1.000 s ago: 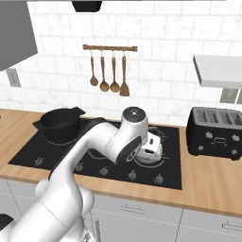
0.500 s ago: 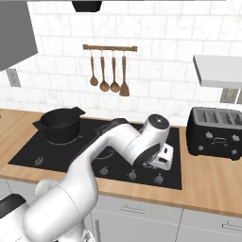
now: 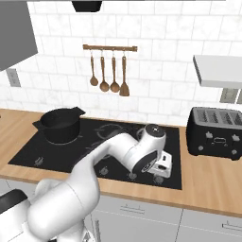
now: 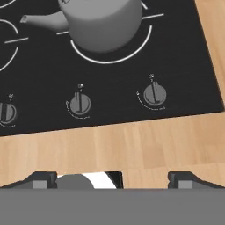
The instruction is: Pick the kettle from the counter and place it on a stove burner. Then turn the burner on.
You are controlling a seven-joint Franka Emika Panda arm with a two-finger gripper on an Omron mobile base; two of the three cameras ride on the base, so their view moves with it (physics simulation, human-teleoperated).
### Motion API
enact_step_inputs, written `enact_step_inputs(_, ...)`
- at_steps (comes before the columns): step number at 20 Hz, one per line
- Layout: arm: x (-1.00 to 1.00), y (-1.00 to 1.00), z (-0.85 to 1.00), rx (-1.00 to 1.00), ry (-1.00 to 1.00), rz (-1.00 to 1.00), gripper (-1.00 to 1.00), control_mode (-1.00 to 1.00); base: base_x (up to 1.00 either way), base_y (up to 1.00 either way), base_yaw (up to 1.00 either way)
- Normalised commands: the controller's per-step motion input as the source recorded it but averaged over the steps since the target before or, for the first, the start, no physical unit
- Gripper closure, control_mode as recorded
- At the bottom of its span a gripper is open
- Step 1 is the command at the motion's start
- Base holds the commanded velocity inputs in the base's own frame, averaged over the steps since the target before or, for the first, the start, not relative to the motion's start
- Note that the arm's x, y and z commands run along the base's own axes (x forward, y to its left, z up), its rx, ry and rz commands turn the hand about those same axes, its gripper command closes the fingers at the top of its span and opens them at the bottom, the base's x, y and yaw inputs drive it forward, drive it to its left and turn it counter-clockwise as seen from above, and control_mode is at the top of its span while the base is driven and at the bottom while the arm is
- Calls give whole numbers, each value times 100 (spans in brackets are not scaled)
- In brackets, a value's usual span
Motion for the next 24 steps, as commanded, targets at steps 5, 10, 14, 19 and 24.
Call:
enact_step_inputs(5,11,0,-24,-3,3,0,-100,-100,0,0,0)
enact_step_inputs(10,12,-10,-12,-3,1,0,-100,-100,0,0,0)
enact_step_inputs(14,3,-37,-18,-3,0,0,-100,-100,0,0,0)
enact_step_inputs(19,3,-30,-16,-2,0,0,-100,-100,0,0,0)
enact_step_inputs(24,18,0,-4,0,0,0,-100,-100,0,0,0)
